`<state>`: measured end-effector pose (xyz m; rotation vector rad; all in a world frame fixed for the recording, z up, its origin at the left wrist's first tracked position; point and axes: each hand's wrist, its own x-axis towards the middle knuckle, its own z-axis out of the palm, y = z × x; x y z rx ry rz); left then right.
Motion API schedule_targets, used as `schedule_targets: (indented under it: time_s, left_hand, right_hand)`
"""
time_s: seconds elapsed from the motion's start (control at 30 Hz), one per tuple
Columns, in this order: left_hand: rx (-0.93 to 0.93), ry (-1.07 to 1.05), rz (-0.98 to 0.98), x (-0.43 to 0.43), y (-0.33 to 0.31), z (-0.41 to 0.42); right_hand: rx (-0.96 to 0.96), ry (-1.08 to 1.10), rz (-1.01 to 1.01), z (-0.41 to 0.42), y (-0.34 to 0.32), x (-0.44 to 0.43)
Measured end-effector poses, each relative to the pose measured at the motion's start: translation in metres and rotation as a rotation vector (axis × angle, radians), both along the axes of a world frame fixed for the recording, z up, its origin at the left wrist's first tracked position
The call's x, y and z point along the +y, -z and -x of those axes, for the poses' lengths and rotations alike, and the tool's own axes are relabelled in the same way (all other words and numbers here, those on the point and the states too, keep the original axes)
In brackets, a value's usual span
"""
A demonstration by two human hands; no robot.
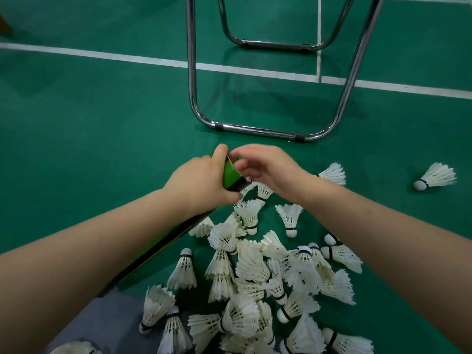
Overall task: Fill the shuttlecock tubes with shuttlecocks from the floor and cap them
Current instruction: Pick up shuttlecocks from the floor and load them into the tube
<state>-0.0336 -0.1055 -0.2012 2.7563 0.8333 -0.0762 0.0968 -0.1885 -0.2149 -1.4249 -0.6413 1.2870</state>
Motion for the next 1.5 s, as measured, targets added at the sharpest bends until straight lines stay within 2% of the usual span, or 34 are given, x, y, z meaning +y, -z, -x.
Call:
schedule_targets:
  time_s: [0.07,0.1,0.2,0.3,0.4,0.47,0.67,0.73,0.9,1.13,1.2,1.27,1.37,1.5]
  left_hand:
    - [0.01,-0.037,0.002,0.006,-0.001,0.003]
    - [0.02,-0.047,0.002,0.009,-0.001,0.005]
    - [0.065,-0.053,0.014,0.012,0.002,0.013]
    - [0.087,-0.059,0.023,0.014,0.007,0.021]
    - [0.099,-0.067,0.029,0.017,0.012,0.03]
    - [0.1,-0.073,0.03,0.018,0.016,0.036]
    - [0.104,-0.09,0.029,0.023,0.025,0.048]
    - [0.112,-0.086,0.032,0.024,0.027,0.051]
    - [0.108,-0.082,0.038,0.025,0.028,0.054]
    - [0.119,-0.104,0.014,0.024,0.029,0.056]
    - [0.123,-0.104,0.021,0.023,0.03,0.056]
    - [0.126,-0.098,0.031,0.022,0.03,0.055]
    - [0.115,-0.098,0.039,0.021,0.03,0.056]
    - [0.121,-0.098,0.04,0.025,0.026,0.059]
  right_hand:
    - [-0.197,0.187,0.063,-0.011,0.013,0.0]
    - [-0.359,0.163,0.135,-0.015,0.023,-0.001]
    - [-0.716,-0.234,0.355,-0.008,0.056,-0.015]
    - [-0.877,-0.638,0.48,0.013,0.083,-0.023]
    - [-0.789,-0.754,0.552,0.028,0.1,-0.018]
    - [-0.659,-0.756,0.596,0.033,0.105,-0.012]
    - [-0.472,-0.686,0.586,0.033,0.112,0.002]
    - [-0.506,-0.556,0.545,0.033,0.117,0.003]
    - [-0.528,-0.053,0.343,0.023,0.102,0.005]
    - [-0.361,0.401,-0.001,0.018,0.045,0.014]
    - [-0.36,0.407,-0.081,0.024,0.028,0.016]
    - [-0.395,0.305,-0.111,0.034,0.017,0.018]
    - [-0.512,0.104,-0.044,0.047,0.01,0.019]
    - [-0.575,0.086,-0.013,0.044,0.005,0.02]
